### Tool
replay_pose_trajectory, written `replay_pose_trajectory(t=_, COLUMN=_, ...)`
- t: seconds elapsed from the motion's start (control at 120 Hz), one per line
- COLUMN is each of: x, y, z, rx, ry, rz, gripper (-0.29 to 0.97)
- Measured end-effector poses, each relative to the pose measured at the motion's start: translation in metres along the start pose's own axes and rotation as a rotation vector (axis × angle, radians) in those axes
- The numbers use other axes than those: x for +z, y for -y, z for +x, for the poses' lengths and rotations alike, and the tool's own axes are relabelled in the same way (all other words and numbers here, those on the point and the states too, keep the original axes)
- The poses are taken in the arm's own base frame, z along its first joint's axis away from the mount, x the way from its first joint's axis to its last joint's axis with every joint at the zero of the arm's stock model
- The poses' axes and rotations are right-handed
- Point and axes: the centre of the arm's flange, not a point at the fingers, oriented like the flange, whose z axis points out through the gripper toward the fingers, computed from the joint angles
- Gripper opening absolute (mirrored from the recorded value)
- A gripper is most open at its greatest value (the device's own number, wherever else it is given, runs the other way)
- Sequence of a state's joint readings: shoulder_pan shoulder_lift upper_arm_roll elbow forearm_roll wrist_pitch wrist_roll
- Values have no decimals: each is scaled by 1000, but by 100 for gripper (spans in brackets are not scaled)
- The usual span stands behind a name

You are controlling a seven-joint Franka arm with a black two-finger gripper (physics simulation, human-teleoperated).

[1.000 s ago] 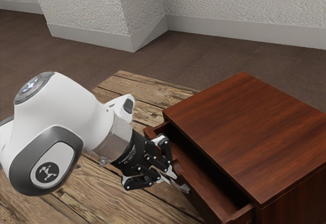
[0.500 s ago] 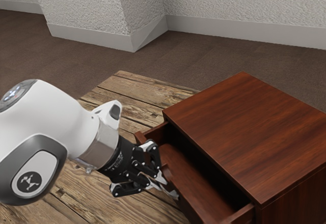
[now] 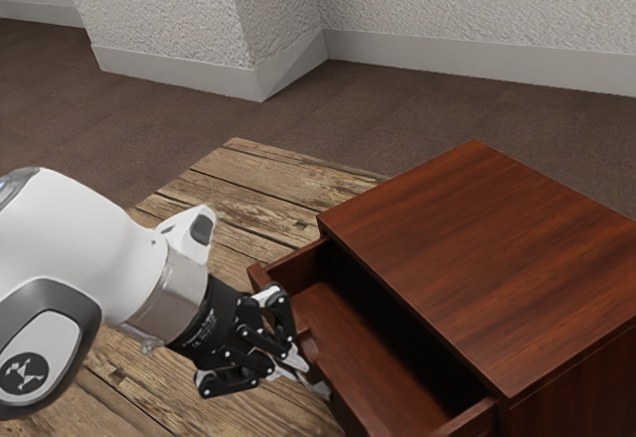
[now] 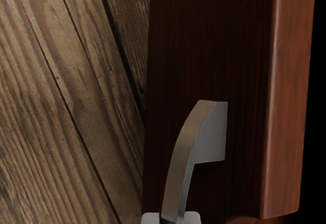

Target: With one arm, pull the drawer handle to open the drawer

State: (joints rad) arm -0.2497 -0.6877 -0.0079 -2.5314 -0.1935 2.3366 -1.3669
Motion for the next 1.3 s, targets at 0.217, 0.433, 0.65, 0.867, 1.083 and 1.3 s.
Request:
replay_pose_trajectory(t=0.217, x=-5, y=8, z=1, rx=-4, ry=2, rz=-5, gripper=-11)
replay_pose_trajectory(t=0.433, x=-9, y=14, z=3, rx=-11, ry=4, rz=-7, gripper=-11)
replay_pose_trajectory(t=0.65, x=-14, y=25, z=1, rx=-12, ry=6, rz=-10, gripper=-11)
replay_pose_trajectory(t=0.867, x=-20, y=35, z=3, rx=-23, ry=11, rz=-17, gripper=-11)
replay_pose_trajectory(t=1.083, x=-23, y=42, z=3, rx=-26, ry=13, rz=-17, gripper=-11)
replay_pose_trajectory(t=1.3, x=-26, y=47, z=2, rx=-28, ry=15, rz=-15, gripper=-11)
